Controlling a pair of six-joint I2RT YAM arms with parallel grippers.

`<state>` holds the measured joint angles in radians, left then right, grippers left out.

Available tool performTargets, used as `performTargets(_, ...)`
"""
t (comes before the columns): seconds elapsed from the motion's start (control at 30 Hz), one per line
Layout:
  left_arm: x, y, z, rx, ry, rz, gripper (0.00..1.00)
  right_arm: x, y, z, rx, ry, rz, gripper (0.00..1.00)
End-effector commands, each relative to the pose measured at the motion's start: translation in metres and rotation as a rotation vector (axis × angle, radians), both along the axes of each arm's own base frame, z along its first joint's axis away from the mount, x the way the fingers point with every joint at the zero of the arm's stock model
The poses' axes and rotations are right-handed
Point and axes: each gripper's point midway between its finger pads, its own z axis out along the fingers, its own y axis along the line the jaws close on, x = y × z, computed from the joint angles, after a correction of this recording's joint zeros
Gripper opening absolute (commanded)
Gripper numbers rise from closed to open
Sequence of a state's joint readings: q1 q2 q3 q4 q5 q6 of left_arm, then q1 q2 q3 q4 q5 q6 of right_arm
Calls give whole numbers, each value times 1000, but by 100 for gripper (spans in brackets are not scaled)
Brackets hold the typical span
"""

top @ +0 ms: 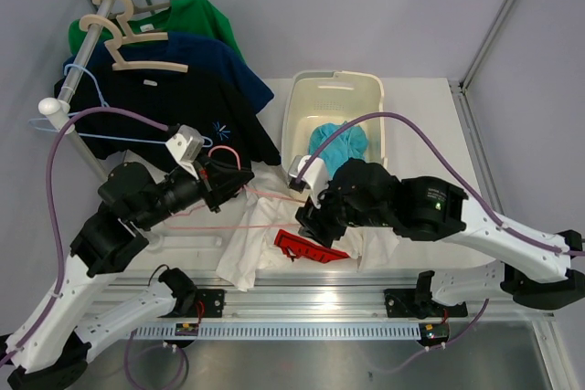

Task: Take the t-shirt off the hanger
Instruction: Remove the T-shirt from the hanger, then place the hanger at the clothesline.

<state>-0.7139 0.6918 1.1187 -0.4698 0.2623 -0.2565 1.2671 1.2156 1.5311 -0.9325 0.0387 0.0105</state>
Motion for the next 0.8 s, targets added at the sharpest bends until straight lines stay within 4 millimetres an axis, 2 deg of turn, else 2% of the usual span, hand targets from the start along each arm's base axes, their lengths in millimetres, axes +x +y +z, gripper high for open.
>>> performTargets(0.0, -13, -3, 18, -41, -72, -73, 0, -1, -6, 23, 93, -28, 41, 60)
performTargets(0.1, -16, -6, 15, -34, -65, -96, 0, -7, -9, 27, 106, -18, 63, 64)
performTargets(0.2, -8, -4, 5, -3, -43, -57, 0, -21, -11, 49, 181, -2, 116, 66)
performTargets(0.3, -9, -7, 3, 2, -32, -74, 0, -21, -14, 64, 223, -23, 119, 68)
performTargets(0.37, -12, -9, 4, 0, -29, -98, 0, -16, -14, 64, 214, -35, 94, 68)
performTargets(0.47, -16, -7, 8, -10, -41, -106, 0, 2, -9, 39, 124, -25, 41, 68)
performTargets(0.63, -27, -7, 14, -23, -61, -150, 0, 3, 4, 8, 63, 12, 65, 63)
performTargets(0.77, -31, -6, 14, -24, -67, -164, 0, 1, 8, -2, 55, 29, 85, 53)
